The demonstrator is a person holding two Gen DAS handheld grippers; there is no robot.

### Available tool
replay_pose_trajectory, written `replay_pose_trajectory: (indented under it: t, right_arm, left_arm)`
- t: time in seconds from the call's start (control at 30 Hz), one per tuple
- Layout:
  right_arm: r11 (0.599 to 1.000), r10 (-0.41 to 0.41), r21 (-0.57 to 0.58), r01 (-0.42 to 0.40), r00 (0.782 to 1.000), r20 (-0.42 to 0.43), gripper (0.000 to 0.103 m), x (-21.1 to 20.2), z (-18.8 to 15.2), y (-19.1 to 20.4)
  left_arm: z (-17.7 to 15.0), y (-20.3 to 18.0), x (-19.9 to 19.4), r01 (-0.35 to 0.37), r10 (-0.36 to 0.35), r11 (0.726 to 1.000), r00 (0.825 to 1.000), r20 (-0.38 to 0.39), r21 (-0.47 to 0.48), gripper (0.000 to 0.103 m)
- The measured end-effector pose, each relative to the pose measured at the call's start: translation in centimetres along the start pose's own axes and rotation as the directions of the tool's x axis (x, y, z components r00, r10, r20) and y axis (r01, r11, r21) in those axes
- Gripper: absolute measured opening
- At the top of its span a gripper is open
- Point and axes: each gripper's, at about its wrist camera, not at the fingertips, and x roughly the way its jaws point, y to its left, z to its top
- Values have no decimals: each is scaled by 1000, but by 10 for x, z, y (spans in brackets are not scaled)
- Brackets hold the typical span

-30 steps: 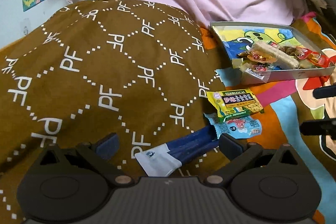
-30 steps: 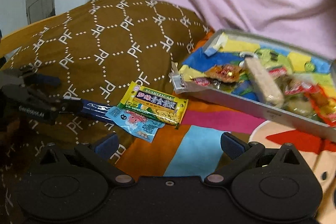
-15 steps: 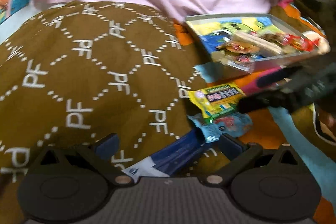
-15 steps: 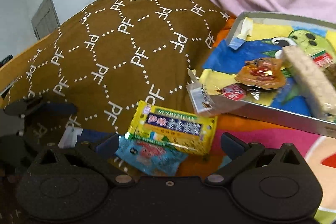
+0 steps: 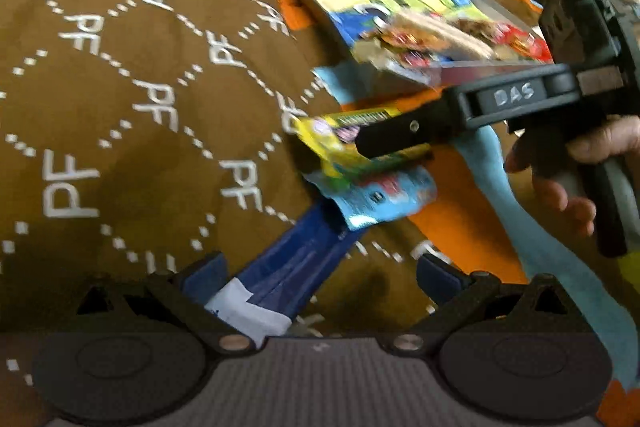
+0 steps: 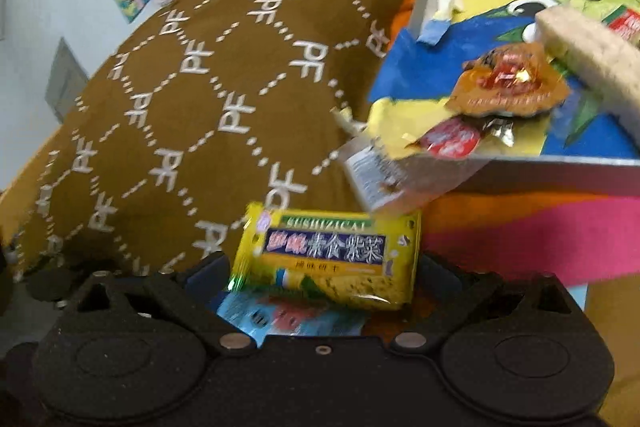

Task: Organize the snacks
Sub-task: 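Grasp the yellow-green biscuit pack with the right gripper while the left gripper approaches the blue stick, then lift the biscuit pack with the right gripper while the left gripper grasps the blue-and-white stick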

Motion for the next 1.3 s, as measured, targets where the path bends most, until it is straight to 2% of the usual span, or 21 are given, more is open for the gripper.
replay_pose_trajectory:
  t: [0.2, 0.27, 0.3, 0.43, 0.53, 0.67, 0.8, 0.87, 1.03, 1.17, 1.23, 1.3]
  right_arm:
    - [995, 98, -23, -100, 992, -75, 99, -28, -16, 6]
    - [993, 97, -54, -102, 992, -84, 99, -39, -22, 8]
    - [993, 84, -78, -90, 993, -77, 99, -42, -23, 10]
    - [979, -43, -199, 45, 999, 14, 99, -50, -26, 17]
    - [972, -78, -218, 89, 995, 57, 98, -42, -20, 13]
    - [944, -107, -305, 123, 992, 68, 94, -18, -11, 18]
    - [924, -125, -355, 139, 990, 61, 82, 2, -13, 25]
    - [915, -128, -376, 145, 989, 70, 76, 4, -19, 28]
    - [908, -133, -391, 151, 988, 72, 55, -9, -32, 34]
    - [915, -145, -371, 157, 988, 60, 51, -23, -46, 34]
    - [921, -155, -353, 165, 986, 55, 51, -33, -54, 32]
    - [929, -162, -331, 168, 986, 46, 51, -43, -62, 31]
  left_arm:
    - [-2, -10, 1, 72, -71, 997, 993, -93, 14, 103]
    - [-2, -10, 1, 113, -113, 994, 987, -114, -7, 103]
    - [-3, -10, 1, 118, -119, 993, 986, -117, -17, 103]
    - [-1, -5, 0, 77, -83, 994, 993, -88, -71, 102]
    - [-1, 0, 0, 58, -64, 994, 996, -68, -88, 101]
    - [-1, -6, 2, 33, -36, 998, 997, -69, -46, 100]
    - [-3, -16, 4, 3, -1, 1000, 997, -76, 25, 97]
    - [-4, -19, 4, 4, -1, 999, 997, -82, 40, 95]
    - [-4, -21, 5, 40, -38, 999, 993, -109, 16, 79]
    - [-5, -16, 8, 103, -114, 991, 983, -145, -80, 60]
    - [-6, -14, 10, 109, -129, 985, 980, -150, -136, 58]
    - [-6, -16, 11, 97, -118, 985, 982, -150, -144, 57]
